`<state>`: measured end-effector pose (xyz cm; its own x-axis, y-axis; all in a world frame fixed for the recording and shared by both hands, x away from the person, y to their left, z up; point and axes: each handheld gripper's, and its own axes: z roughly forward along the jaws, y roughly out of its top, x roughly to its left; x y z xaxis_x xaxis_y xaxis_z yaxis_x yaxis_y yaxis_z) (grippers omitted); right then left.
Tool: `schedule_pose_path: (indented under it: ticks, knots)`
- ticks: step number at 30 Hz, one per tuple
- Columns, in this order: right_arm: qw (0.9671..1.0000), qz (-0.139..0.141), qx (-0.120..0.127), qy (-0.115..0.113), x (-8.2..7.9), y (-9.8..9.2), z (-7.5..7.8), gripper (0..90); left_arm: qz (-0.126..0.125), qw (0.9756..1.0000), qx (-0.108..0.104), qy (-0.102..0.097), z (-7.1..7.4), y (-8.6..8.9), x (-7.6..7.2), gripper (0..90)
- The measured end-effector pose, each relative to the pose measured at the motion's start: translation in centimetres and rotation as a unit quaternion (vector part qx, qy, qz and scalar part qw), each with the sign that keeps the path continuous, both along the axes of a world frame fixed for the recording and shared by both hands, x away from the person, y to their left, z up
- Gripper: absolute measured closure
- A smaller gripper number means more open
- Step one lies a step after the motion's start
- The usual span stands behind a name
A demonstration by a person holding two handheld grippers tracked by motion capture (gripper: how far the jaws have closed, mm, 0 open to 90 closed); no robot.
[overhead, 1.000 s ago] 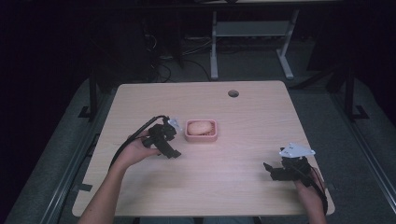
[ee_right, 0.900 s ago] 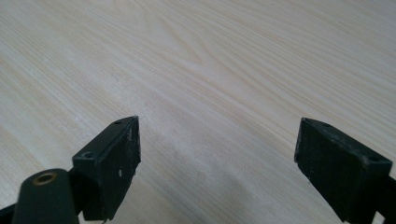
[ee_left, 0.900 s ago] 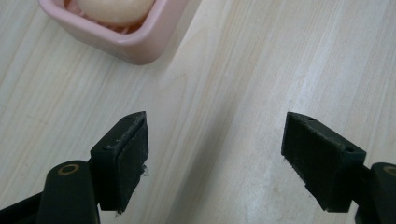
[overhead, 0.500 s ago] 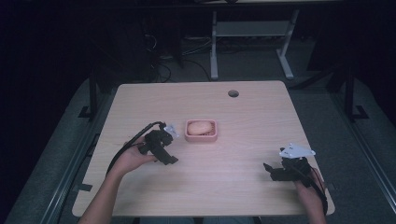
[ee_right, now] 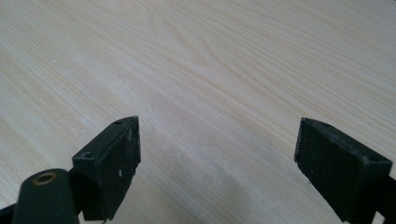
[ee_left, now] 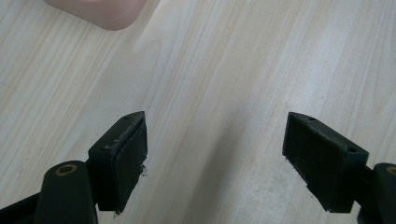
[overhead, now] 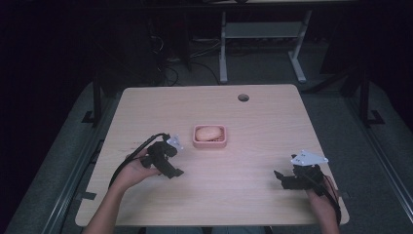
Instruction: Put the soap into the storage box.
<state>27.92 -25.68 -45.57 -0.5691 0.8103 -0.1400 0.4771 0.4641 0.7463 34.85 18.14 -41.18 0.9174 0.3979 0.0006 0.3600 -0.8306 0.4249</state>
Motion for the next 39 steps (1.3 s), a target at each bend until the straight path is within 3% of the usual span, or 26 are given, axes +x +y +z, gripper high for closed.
schedule_pose_path:
  ticks: [22,39]
  knots:
    - [1.0000,0.000,-0.003,-0.008,-0.5,0.0,0.1,13.8,0.011,0.9999,-0.003,-0.005,-1.0,2.8,-2.4,22.1]
    - [0.9999,0.009,-0.004,-0.010,-0.8,0.0,0.2,13.8,0.050,0.9985,-0.018,-0.017,-2.2,4.7,-5.2,21.6]
